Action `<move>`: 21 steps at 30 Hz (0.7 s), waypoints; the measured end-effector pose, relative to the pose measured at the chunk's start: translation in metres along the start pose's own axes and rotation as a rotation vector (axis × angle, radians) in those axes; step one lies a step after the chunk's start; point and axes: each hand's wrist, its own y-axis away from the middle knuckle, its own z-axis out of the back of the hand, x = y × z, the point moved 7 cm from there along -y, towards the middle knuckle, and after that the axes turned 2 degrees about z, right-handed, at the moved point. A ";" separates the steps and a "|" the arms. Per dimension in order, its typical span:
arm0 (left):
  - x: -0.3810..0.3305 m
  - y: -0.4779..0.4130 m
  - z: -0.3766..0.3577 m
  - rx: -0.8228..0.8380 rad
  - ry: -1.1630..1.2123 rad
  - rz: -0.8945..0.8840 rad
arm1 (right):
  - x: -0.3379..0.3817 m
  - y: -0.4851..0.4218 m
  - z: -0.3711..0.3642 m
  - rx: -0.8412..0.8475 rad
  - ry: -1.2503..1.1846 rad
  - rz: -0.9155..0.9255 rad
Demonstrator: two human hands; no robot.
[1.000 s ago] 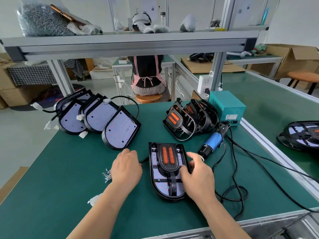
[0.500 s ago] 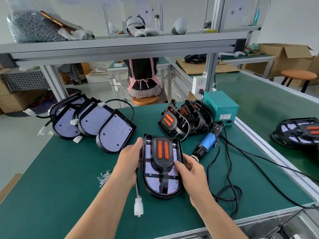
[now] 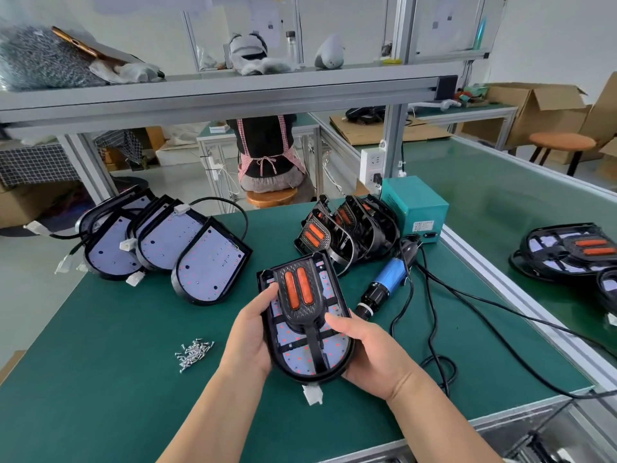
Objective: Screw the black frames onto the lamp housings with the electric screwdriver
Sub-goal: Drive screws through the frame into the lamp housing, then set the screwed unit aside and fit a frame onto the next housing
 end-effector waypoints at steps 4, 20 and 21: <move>0.002 -0.004 -0.003 -0.034 -0.071 -0.062 | 0.002 0.001 0.005 0.026 -0.002 0.006; 0.002 -0.007 -0.021 -0.264 -1.207 -0.553 | 0.033 0.008 0.008 -0.031 -0.310 0.305; 0.002 -0.010 -0.019 -0.281 -1.236 -0.570 | 0.036 0.009 0.008 -0.042 -0.301 0.331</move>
